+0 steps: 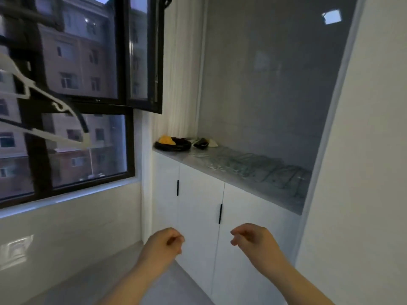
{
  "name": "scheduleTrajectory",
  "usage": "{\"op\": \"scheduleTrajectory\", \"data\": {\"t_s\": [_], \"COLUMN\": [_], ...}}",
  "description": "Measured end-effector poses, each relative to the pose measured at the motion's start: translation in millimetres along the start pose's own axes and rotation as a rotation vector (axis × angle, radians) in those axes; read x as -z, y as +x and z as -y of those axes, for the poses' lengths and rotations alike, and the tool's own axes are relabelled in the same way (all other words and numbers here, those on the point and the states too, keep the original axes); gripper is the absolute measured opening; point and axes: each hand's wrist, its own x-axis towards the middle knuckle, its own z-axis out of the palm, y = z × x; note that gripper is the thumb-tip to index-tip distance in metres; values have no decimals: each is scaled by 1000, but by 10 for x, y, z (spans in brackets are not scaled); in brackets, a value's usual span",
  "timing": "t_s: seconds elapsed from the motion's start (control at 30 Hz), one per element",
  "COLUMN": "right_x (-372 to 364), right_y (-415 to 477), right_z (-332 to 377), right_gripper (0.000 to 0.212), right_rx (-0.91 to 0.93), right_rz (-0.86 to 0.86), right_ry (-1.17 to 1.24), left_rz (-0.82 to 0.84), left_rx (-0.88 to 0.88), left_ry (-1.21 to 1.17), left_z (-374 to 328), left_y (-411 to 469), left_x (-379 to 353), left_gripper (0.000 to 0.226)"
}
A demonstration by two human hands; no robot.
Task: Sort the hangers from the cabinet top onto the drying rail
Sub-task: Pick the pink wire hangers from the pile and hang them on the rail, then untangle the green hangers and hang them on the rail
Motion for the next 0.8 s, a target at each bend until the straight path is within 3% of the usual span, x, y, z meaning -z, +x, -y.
{"op": "scheduleTrajectory", "data": {"t_s": [0.07,0.27,0.47,0.57,0.67,0.8], "right_x": [94,226,203,279,379,555], "right_y": [393,1378,2155,2666,3109,3509], "right_z": [-250,-857,-1349,-1531,-1774,-2091], "right_gripper": [16,20,23,30,41,66], "right_rx": [-59,-212,-312,-330,-321,-270], "right_rz": [-72,-237,-273,-306,-255,-57], "right_ry": [-64,-189,-255,-406,-663,-854], "left_rz": [49,155,167,164,169,142], "left_rx": [5,-35,-24,-18,-28,-65], "left_ry": [-20,40,141,183,139,104], "left_z": [38,50,233,297,329,260], "left_y": [482,1788,2616,2945,3199,3588], "left_x": [-242,-719,-1103,-1274,-1432,-1642], "left_gripper": [35,28,19,27,27,22]}}
